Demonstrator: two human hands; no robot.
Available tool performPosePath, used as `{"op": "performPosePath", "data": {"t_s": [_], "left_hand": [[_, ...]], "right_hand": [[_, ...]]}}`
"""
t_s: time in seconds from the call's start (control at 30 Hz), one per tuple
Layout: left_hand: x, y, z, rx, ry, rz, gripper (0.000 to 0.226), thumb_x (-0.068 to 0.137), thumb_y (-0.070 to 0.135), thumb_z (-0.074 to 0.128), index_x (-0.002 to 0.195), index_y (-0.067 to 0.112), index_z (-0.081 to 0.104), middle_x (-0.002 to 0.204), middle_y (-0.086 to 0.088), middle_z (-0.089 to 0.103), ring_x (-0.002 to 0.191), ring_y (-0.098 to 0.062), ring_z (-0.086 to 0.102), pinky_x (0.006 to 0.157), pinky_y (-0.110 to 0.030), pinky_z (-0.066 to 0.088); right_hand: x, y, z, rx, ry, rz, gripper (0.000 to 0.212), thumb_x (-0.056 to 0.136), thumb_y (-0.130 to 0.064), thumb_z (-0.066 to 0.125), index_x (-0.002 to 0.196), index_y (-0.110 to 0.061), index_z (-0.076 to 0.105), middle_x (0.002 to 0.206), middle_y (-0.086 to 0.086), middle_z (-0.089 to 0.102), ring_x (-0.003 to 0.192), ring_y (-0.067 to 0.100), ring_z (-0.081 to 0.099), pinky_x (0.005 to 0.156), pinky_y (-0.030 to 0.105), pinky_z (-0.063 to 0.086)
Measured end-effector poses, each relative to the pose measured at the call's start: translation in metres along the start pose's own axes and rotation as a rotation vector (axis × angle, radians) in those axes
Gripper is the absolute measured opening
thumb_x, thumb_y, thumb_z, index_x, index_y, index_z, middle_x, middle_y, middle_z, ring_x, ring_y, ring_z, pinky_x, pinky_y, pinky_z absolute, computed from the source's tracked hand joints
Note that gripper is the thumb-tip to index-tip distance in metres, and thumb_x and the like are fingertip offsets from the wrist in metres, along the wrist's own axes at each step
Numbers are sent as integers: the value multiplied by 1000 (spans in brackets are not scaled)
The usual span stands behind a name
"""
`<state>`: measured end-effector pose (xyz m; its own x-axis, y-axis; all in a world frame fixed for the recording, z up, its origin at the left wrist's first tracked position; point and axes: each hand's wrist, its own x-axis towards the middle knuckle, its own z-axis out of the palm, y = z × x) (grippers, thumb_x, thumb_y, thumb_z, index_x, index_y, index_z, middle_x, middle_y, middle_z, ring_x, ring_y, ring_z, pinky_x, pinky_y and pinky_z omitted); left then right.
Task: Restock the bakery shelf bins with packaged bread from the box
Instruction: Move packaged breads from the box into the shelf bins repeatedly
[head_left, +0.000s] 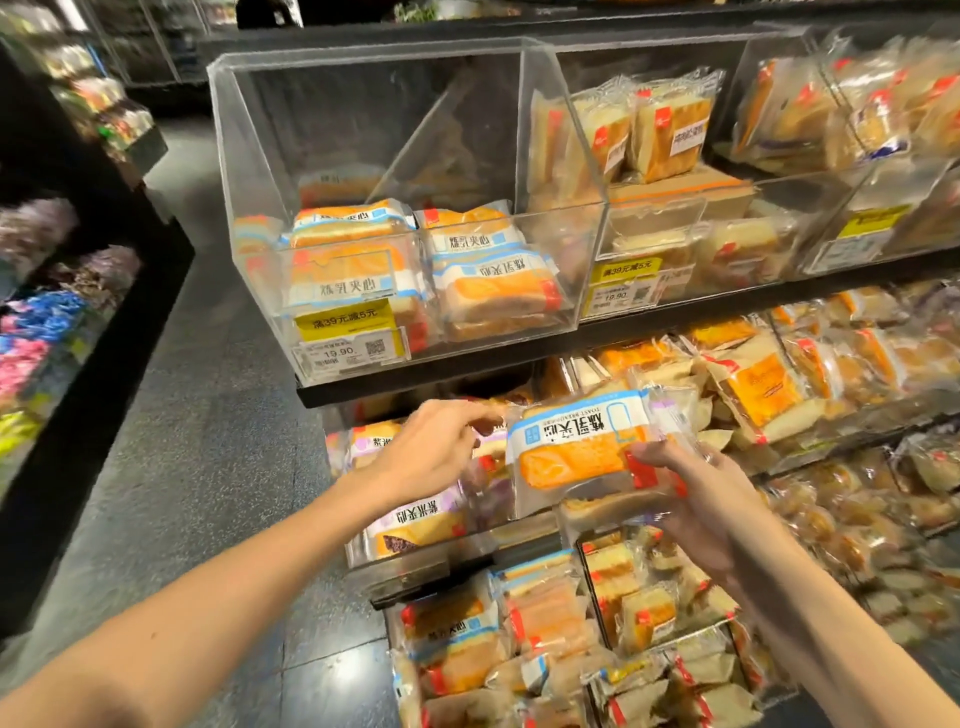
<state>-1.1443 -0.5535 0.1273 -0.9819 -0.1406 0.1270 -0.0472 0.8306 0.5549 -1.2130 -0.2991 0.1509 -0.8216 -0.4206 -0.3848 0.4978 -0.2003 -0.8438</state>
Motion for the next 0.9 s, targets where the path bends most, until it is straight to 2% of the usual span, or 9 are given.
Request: {"op": "performPosePath", "data": {"t_s": [0.07,0.13,0.23,0.37,0.47,0.53,0.63,0.73,0.9], "left_hand": [[-17,18,-17,-119,141,-16,39,91,3,45,117,22,69,102,8,71,94,4,62,86,-18,49],[-28,39,-33,-114,240,31,28,97,18,53,121,23,66,108,17,63,99,12,54,85,-4,37],[-36,69,-57,-74,146,98,54,89,56,57,135,30,53,125,17,56,117,3,50,98,-14,37],[-39,85,-85,93,-42,110,84,81,65,66,150,36,29,149,16,43,134,-4,41,108,-23,34],[-40,89,-104,141,-41,117,94,74,71,68,150,44,19,152,16,41,138,-9,41,111,-32,36],[-38,88,-117,192,-41,94,100,69,73,70,149,45,18,150,12,45,136,-14,43,109,-33,37],[-28,89,-137,123,-51,43,102,59,73,77,145,38,34,139,11,56,126,-11,52,104,-33,43],[-19,91,-150,-6,-62,26,69,57,67,84,108,29,59,101,16,67,92,-5,62,80,-31,50],[-4,104,-155,-110,70,-1,66,45,68,85,88,27,56,79,16,58,71,-5,52,67,-30,44]], "right_hand": [[-4,-4,6,-14,-61,-4,89,63,-13,78,144,-1,42,98,10,76,80,22,73,71,39,55],[-9,-8,15,-28,-138,-23,77,66,-14,75,137,-1,49,88,5,75,75,15,71,68,32,54],[-17,-16,34,-48,-258,-33,56,71,-11,72,125,-2,59,87,4,74,75,16,71,71,38,55],[-29,-28,59,-66,-373,-64,33,71,-9,68,104,-5,64,83,8,74,70,22,72,59,33,57],[-33,-33,71,-67,-352,-103,61,49,-16,93,103,-9,65,85,12,67,65,23,65,57,35,52],[-34,-37,81,-46,-351,-119,59,54,-6,90,106,-9,62,82,13,65,60,20,62,48,30,51],[-38,-47,94,-30,-405,-146,50,64,-4,75,113,-4,62,86,17,65,58,20,63,42,28,49],[-37,-59,95,4,-486,-149,54,53,-13,89,104,-5,73,89,17,71,62,23,69,46,31,54],[-23,-85,86,20,-538,-150,88,30,-37,103,106,-5,73,92,17,73,67,21,70,50,33,55]]}}
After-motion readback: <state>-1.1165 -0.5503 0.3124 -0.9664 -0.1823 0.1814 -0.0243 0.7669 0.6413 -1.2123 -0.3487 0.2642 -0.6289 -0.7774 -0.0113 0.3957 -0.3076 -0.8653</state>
